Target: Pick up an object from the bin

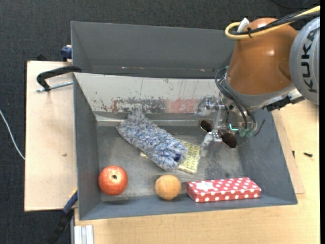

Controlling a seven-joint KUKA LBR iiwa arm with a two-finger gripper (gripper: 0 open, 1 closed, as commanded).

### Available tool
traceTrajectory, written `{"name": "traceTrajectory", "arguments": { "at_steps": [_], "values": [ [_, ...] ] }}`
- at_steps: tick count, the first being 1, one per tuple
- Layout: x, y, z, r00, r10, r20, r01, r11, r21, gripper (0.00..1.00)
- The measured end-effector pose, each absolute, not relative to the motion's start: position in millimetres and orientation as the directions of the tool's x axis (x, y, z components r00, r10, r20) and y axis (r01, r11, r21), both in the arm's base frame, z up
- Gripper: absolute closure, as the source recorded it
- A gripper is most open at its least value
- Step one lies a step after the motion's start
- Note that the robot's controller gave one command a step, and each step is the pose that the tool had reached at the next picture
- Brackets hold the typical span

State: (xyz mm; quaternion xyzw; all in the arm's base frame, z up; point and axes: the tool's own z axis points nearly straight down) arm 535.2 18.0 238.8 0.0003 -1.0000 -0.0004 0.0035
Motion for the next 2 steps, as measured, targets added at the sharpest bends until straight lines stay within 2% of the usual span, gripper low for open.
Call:
{"name": "traceTrajectory", "arguments": {
  "at_steps": [1, 2],
  "values": [
    [536.7, 17.9, 243.2, -1.000, 0.000, -0.002, 0.000, 1.000, 0.001, 0.00],
    [548.8, 46.2, 181.2, -0.998, -0.067, -0.007, -0.067, 0.998, 0.001, 0.00]
  ]
}}
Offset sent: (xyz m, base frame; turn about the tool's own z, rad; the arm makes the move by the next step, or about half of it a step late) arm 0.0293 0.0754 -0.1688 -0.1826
